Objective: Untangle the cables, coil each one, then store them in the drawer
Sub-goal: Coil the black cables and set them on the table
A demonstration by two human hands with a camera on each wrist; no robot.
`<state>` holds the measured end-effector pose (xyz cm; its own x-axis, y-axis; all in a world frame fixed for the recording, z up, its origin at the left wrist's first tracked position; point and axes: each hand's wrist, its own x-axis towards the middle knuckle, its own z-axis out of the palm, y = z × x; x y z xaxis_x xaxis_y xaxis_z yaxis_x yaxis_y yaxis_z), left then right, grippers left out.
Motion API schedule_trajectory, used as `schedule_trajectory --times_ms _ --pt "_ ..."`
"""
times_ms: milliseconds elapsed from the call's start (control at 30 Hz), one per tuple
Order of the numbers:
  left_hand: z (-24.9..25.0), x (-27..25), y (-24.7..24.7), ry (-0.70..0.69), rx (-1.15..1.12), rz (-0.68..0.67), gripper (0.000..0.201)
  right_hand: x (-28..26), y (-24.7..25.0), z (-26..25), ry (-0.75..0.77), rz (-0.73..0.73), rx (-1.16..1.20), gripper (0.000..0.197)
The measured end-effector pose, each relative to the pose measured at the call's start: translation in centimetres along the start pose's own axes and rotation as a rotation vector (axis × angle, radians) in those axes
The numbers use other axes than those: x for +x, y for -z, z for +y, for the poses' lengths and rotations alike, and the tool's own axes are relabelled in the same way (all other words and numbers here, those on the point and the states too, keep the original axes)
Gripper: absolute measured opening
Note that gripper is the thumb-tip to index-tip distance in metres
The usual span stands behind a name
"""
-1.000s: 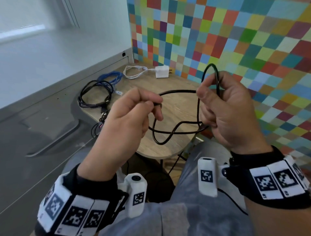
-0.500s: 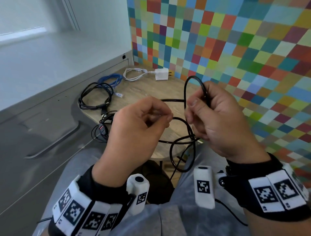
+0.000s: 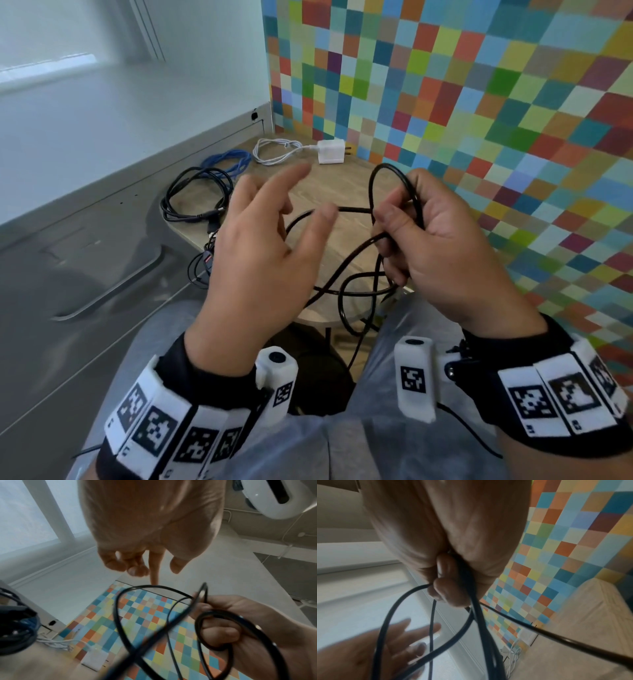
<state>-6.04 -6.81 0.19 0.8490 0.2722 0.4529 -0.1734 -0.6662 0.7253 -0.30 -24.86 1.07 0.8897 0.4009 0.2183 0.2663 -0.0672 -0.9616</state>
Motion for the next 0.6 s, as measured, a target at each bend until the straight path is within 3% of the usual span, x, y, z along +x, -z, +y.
schedule_trajectory --times_ms 67,133,233,300,367,467,600 --pt "-0.4 0.5 0.3 0.088 -0.088 -0.091 0.029 0.0 0.3 0.1 0.009 0.002 0.006 0.030" --pt "-0.7 0.7 0.5 0.178 -0.329 -0.213 0.040 0.1 0.4 0.3 0.025 0.009 -0.023 0.030" --pt "-0.6 0.5 0.8 0.183 -0.692 -0.405 0.032 0.1 0.4 0.7 0.087 0.049 -0.104 0.031" --pt "-0.5 0.2 0.9 0.130 -0.813 -0.529 0.041 0.1 0.4 0.8 0.122 0.070 -0.168 0.025" --pt "-0.7 0.0 0.8 0.037 -0.785 -0.616 0.056 0.1 0.5 0.9 0.127 0.062 -0.213 0.020" --pt "-0.5 -0.1 0.1 -0.041 -0.634 -0.660 0.050 0.0 0.5 1.0 0.103 0.032 -0.227 0.015" --pt "0.1 -0.2 0.0 0.067 -0.594 -0.632 0.035 -0.3 0.7 1.1 0.087 0.047 -0.104 0.014"
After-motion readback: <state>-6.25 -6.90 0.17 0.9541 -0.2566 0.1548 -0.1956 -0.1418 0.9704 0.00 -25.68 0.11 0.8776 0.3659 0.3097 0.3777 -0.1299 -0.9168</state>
